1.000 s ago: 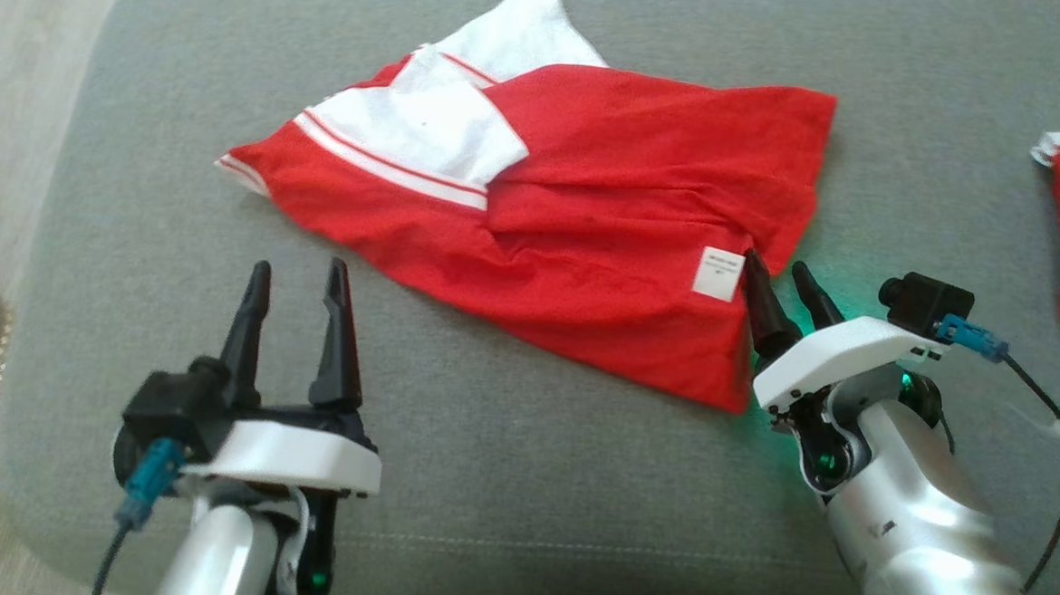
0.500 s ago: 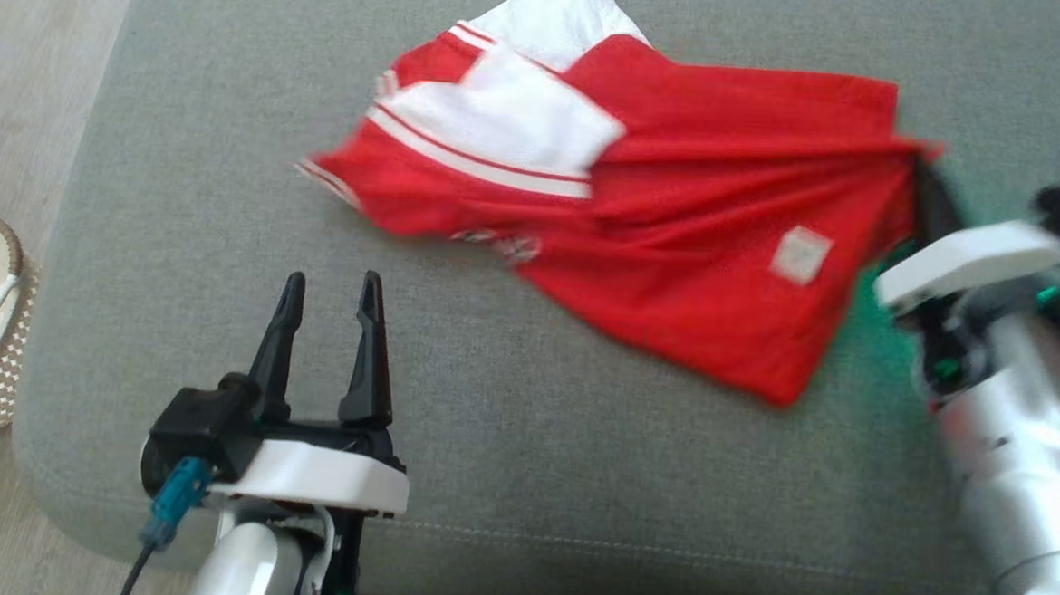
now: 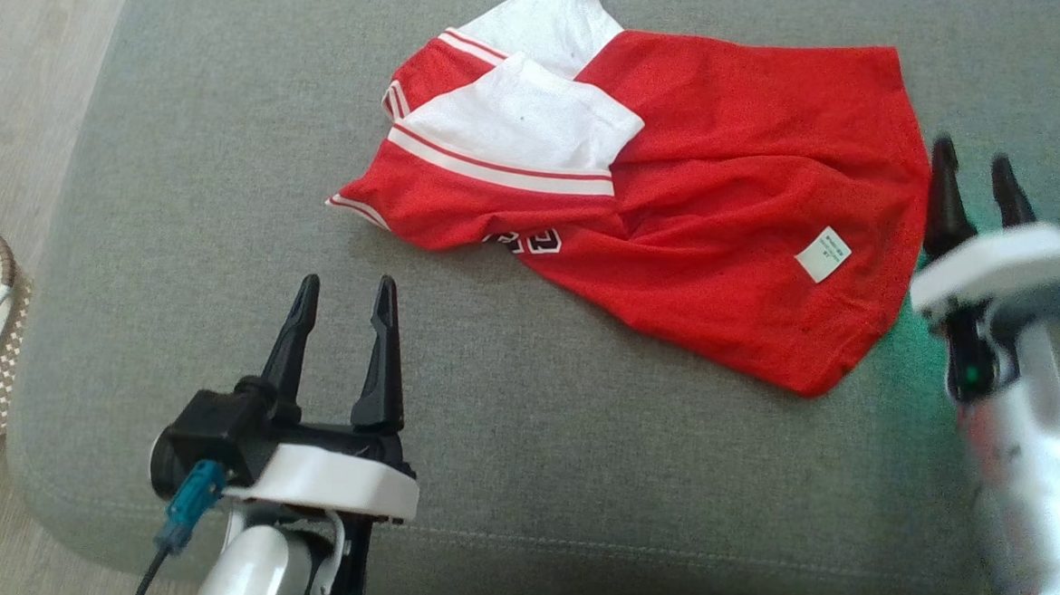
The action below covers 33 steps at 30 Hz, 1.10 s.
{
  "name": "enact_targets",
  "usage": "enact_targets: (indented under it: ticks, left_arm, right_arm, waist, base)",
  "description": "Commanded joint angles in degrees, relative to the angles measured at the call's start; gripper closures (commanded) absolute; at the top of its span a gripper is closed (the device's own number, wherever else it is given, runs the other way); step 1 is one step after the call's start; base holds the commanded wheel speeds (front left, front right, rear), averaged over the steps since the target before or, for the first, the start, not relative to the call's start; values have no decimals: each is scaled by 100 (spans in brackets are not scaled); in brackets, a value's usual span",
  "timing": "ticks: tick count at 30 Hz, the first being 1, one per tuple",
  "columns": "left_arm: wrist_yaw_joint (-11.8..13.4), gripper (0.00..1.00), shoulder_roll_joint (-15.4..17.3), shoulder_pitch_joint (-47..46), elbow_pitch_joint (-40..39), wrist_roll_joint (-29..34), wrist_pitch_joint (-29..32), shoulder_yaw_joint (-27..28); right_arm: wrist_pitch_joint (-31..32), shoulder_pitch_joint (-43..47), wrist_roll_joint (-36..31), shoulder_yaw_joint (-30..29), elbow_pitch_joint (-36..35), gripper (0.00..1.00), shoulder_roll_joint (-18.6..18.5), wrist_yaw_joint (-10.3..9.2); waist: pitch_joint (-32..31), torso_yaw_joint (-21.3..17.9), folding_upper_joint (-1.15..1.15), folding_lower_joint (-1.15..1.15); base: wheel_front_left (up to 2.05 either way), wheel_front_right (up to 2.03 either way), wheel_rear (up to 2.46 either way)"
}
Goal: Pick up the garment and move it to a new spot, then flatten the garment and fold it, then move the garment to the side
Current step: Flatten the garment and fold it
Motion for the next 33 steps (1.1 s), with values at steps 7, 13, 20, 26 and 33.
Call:
enact_targets:
  ticks: [7, 13, 20, 26, 33]
  left_arm:
    - [58, 0, -4, 74, -304, 280, -31, 189]
    - [44, 0, -4, 62, -323, 346, -31, 81]
    - [27, 0, -4, -36, -264, 400, -31, -37]
    - [72, 0, -4, -51, -247, 374, -31, -106]
    - [171, 0, -4, 13, -344, 303, -31, -98]
  right_arm:
    - [80, 1656, 682, 68, -1343, 0, 429, -2]
    - [624, 2265, 1337, 316, -1989, 0, 594, -2]
    - [996, 1972, 1515, 348, -1707, 0, 629, -2]
    - [1228, 1778, 1862, 416, -1308, 0, 635, -2]
    - [1275, 2083, 2505, 693, -1328, 7, 636, -2]
  waist:
    - [-127, -131, 0, 0]
    - [-121, -299, 0, 0]
    - [-79, -281, 0, 0]
    - [-75, -119, 0, 0]
    - [-69, -37, 0, 0]
  base:
    - [0, 0, 0]
    - [0, 0, 0]
    - [0, 0, 0]
    - [0, 0, 0]
    - [0, 0, 0]
